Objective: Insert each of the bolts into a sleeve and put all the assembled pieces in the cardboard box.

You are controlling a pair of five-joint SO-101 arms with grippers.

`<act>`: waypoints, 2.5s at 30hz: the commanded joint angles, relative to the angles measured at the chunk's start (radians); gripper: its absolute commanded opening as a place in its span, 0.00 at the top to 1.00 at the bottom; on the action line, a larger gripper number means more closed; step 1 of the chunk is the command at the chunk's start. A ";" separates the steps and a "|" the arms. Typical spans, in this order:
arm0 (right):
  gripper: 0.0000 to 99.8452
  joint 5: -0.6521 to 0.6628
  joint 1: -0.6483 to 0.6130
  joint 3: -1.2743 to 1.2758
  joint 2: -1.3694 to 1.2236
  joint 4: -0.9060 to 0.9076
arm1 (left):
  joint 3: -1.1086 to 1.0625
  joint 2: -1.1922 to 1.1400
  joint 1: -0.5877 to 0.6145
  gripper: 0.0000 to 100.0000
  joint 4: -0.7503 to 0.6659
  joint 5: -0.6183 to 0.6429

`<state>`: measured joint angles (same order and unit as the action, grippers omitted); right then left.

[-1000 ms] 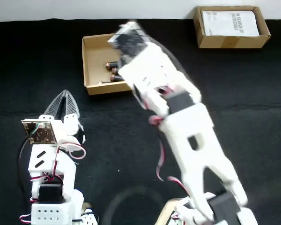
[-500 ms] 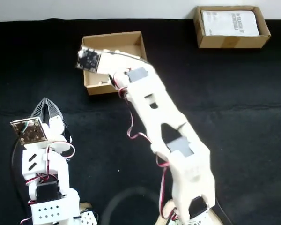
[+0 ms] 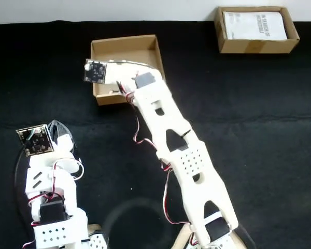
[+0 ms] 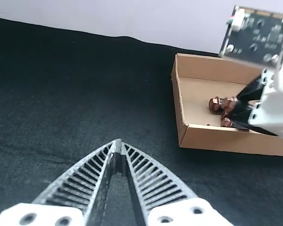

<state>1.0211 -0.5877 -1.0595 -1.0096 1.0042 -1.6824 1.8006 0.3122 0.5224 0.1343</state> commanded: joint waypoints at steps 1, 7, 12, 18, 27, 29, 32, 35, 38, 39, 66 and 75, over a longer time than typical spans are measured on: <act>0.81 -0.173 0.002 -0.171 0.016 0.234 | -0.013 0.015 0.015 0.99 0.005 0.000; 0.70 -0.356 0.008 -0.266 0.021 0.257 | -0.013 0.015 0.015 0.99 0.006 0.000; 0.70 -0.480 0.025 -0.455 0.087 0.453 | -0.013 0.012 0.007 0.99 0.095 0.000; 0.70 -0.661 0.031 -0.716 0.213 0.671 | -0.013 0.007 -0.054 0.99 0.247 0.000; 0.70 -0.819 0.116 -0.707 0.538 0.760 | -0.013 0.007 -0.196 0.99 0.399 0.000; 0.70 -0.873 0.127 -0.705 0.602 0.760 | -0.013 0.007 -0.206 0.99 0.436 0.000; 0.77 -0.908 0.163 -0.705 0.696 0.762 | -0.013 0.007 -0.208 0.99 0.488 0.000; 0.90 -0.908 0.202 -0.705 0.792 0.762 | -0.013 0.007 -0.205 0.99 0.529 0.000; 1.00 -0.902 0.236 -0.693 0.877 0.762 | -0.013 0.007 -0.205 0.99 0.535 0.000; 0.99 -0.902 0.249 -0.671 0.909 0.762 | -0.013 0.007 -0.205 0.99 0.540 0.000; 0.99 -0.904 0.305 1.532 2.048 0.607 | -0.013 0.007 -0.203 0.99 0.671 -0.005; 0.99 -0.901 0.306 2.230 2.161 0.174 | -0.013 0.007 -0.202 0.99 0.766 -0.005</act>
<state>0.1220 -0.2931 1.0058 1.1278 1.3050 -1.6824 1.8006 0.1189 1.2820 0.1327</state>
